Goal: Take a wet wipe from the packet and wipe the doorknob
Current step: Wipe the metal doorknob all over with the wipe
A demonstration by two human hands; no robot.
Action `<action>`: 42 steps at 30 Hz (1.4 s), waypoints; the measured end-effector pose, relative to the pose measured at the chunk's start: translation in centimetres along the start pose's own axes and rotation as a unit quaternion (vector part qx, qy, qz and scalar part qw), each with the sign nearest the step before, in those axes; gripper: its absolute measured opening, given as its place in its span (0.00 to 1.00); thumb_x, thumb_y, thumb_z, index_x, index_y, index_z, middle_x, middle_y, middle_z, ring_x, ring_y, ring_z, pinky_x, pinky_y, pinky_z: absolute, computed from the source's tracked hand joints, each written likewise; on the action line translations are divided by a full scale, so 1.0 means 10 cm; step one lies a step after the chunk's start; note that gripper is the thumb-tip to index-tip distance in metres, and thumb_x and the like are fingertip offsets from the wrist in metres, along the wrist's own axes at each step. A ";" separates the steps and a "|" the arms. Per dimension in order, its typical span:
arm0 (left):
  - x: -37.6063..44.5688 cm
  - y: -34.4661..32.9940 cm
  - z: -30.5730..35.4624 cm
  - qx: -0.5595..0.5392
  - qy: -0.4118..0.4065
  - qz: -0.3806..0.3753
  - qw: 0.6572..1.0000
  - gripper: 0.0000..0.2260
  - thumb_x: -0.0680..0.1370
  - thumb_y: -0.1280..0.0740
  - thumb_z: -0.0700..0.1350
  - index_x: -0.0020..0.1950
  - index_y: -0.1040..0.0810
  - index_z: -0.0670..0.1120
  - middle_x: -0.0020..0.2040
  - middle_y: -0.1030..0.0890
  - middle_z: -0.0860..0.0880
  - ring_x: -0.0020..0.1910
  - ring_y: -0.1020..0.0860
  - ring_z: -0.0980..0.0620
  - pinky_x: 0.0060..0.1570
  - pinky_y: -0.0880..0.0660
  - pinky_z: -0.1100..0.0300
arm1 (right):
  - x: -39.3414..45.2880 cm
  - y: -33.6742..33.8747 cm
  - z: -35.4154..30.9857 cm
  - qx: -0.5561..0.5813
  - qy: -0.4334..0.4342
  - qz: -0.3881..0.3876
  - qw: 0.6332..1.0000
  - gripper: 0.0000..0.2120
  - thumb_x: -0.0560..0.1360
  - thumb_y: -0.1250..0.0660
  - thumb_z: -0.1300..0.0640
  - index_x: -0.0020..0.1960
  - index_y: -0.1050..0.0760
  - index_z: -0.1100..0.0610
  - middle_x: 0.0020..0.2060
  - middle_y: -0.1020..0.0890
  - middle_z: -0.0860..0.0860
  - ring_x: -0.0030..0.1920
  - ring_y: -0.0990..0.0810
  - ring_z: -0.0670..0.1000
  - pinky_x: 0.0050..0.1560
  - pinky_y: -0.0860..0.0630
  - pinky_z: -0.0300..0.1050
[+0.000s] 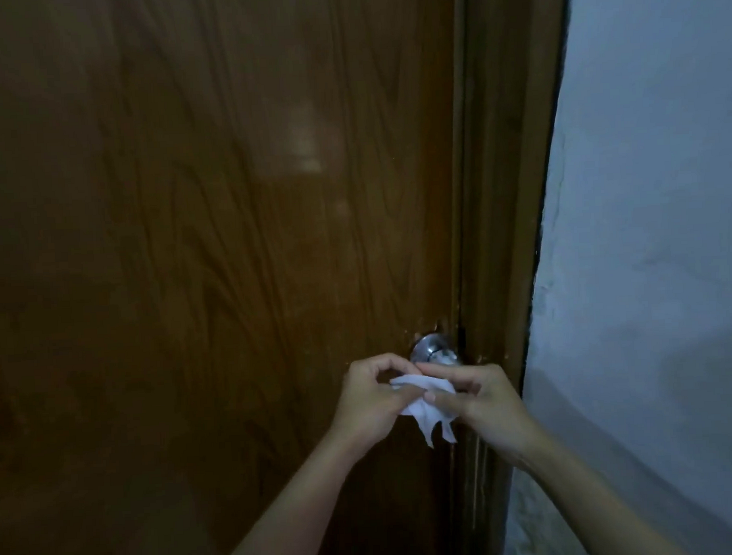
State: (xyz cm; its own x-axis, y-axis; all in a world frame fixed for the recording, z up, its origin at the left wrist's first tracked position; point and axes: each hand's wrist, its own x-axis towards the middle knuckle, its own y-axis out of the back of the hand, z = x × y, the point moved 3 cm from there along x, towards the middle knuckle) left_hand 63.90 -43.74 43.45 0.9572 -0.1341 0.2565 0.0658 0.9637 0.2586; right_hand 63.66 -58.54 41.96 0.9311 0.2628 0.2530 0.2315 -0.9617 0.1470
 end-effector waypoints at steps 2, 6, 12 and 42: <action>0.12 -0.07 -0.04 0.015 -0.012 0.003 1.000 0.05 0.70 0.28 0.37 0.40 0.20 0.47 0.38 0.19 0.51 0.34 0.20 0.59 0.33 0.25 0.67 | 0.07 0.13 0.03 -0.012 0.004 0.010 1.000 0.15 0.72 0.34 0.66 0.56 0.21 0.54 0.47 0.14 0.46 0.49 0.17 0.44 0.44 0.22 0.33; 0.29 -0.17 -0.08 0.044 -0.012 0.022 0.999 0.09 0.70 0.28 0.36 0.43 0.22 0.49 0.43 0.20 0.52 0.34 0.20 0.56 0.36 0.23 0.63 | 0.20 0.44 0.04 -0.027 0.007 0.025 0.999 0.15 0.72 0.35 0.69 0.44 0.18 0.51 0.38 0.14 0.45 0.42 0.16 0.45 0.37 0.23 0.32; 0.47 -0.24 -0.11 0.235 -0.079 0.067 0.966 0.18 0.68 0.26 0.43 0.56 0.25 0.52 0.55 0.26 0.56 0.54 0.26 0.60 0.50 0.24 0.62 | 0.42 0.73 0.04 -0.207 0.108 0.103 0.967 0.15 0.75 0.40 0.67 0.58 0.23 0.55 0.52 0.21 0.46 0.51 0.25 0.36 0.45 0.29 0.21; 0.54 -0.45 -0.33 0.329 0.002 -0.006 0.944 0.42 0.65 0.23 0.44 0.74 0.42 0.45 0.67 0.36 0.50 0.66 0.35 0.52 0.60 0.38 0.67 | 0.38 0.35 0.72 -0.248 0.160 0.127 0.947 0.21 0.73 0.44 0.67 0.66 0.32 0.63 0.63 0.25 0.59 0.63 0.30 0.49 0.60 0.39 0.21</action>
State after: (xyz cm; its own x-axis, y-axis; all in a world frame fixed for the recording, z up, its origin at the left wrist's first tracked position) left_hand 69.69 -48.06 40.55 0.9586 -0.1413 0.2472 -0.1125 0.6097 0.7846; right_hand 70.04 -61.48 36.55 0.7878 0.1139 0.6053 -0.2235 -0.8630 0.4531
